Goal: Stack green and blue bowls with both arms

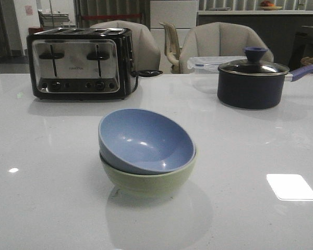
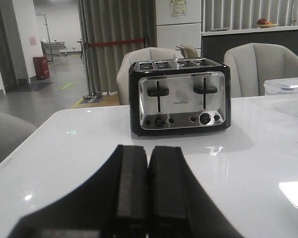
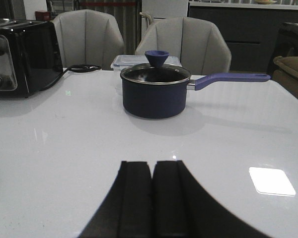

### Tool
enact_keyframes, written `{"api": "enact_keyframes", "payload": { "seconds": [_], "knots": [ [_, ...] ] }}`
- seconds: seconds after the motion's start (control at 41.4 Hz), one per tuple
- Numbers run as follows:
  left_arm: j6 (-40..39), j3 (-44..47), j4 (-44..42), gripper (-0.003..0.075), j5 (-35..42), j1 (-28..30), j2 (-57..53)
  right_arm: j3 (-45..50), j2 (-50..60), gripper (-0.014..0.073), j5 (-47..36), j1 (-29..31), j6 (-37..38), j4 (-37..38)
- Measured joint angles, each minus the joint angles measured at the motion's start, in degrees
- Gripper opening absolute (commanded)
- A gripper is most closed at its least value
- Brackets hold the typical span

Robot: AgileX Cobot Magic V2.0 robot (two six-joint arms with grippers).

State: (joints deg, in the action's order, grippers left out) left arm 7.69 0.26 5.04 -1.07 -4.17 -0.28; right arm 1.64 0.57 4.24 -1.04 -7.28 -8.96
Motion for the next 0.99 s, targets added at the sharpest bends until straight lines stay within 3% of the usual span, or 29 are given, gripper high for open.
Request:
{"api": "enact_keyframes", "payload": {
  "seconds": [0.145, 0.29, 0.99],
  "knots": [
    [0.00, 0.00, 0.00, 0.0099, 0.00, 0.00, 0.00, 0.00, 0.00, 0.0040, -1.38, 0.00, 7.81, 6.03],
    [0.00, 0.00, 0.00, 0.0099, 0.00, 0.00, 0.00, 0.00, 0.00, 0.0040, -1.67, 0.00, 10.37, 8.56],
    [0.00, 0.00, 0.00, 0.0099, 0.00, 0.00, 0.00, 0.00, 0.00, 0.0040, -2.03, 0.00, 8.10, 7.73]
  ]
}}
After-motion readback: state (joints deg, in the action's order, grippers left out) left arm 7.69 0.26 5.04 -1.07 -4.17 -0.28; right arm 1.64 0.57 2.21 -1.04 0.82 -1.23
